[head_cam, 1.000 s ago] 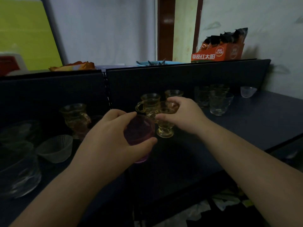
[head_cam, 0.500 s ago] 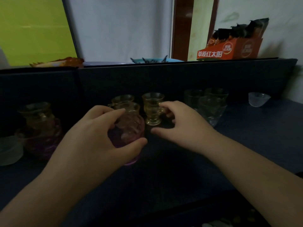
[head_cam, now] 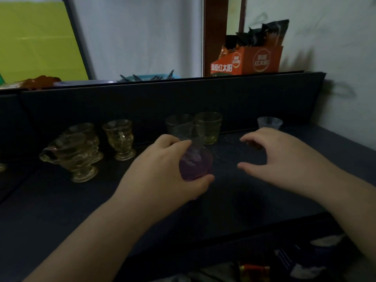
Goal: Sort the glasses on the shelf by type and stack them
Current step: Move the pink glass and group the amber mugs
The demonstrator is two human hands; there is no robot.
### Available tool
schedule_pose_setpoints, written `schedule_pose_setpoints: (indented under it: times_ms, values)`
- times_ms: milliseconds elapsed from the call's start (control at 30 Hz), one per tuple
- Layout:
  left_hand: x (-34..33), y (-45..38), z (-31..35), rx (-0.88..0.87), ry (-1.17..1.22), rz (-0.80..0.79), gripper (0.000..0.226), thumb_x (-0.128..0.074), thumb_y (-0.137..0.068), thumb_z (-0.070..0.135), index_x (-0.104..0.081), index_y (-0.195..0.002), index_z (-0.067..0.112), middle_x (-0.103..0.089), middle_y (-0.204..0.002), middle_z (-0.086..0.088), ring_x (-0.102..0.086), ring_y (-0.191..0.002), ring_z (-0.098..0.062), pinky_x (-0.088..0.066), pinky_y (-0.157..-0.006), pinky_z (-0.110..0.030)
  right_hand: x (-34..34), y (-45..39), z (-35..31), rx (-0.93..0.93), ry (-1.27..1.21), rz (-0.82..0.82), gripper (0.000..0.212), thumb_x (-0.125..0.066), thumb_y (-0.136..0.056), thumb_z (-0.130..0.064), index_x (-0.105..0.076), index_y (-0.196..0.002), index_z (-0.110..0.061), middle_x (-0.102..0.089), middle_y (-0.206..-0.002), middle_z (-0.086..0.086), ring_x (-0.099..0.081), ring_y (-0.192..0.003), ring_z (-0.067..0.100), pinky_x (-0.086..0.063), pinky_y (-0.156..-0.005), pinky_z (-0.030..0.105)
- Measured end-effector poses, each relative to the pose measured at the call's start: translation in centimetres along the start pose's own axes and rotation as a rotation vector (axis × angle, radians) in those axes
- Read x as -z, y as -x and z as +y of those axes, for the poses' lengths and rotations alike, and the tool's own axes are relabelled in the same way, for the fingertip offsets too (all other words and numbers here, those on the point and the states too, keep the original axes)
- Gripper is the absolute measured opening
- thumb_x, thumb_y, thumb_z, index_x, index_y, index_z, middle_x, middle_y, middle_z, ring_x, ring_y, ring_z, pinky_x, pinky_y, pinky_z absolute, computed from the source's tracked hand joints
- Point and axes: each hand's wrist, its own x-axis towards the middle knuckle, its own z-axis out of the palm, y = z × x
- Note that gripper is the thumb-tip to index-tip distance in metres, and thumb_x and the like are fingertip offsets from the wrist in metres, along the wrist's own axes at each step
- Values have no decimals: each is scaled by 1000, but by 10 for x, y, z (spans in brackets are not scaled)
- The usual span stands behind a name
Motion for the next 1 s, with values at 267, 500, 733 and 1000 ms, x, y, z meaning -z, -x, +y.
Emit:
schedule_pose_setpoints:
  times_ms: [267, 500, 733, 1000]
  values:
    - [-49, -52, 55, -95, -177, -69, 76, -46, -76, 77, -42, -136, 31, -42, -128, 7, -42, -116, -14, -39, -93, -30, 9, 13, 49, -38, -28, -19, 66, -60, -73, -61, -58, -131, -31, -54, -112, -17, -56, -103, 3, -49, -89, 29]
    - [-75, -97, 67, -108, -435, -82, 75, -30, -81, 76, -48, -133, 24, -52, -124, -2, -44, -115, -25, -33, -98, -42, 10, 20, 77, -61, -44, -38, 63, -65, -76, -62, -55, -133, -35, -52, -116, -20, -53, -106, -1, -48, -90, 27]
    - [-76, -121, 60, -104, -572, -120, 68, -34, -83, 69, -50, -129, 22, -48, -127, -5, -41, -116, -27, -30, -97, -43, 12, 23, 89, -57, -58, -23, 63, -64, -76, -62, -57, -131, -33, -52, -115, -20, -54, -106, 0, -49, -92, 30]
    - [-68, -112, 47, -68, -504, -85, 68, -41, -82, 67, -44, -136, 26, -46, -133, -1, -39, -120, -25, -28, -101, -43, 7, 22, 83, -30, -105, -32, 62, -65, -78, -61, -55, -133, -35, -52, -119, -20, -54, -107, 0, -49, -91, 28]
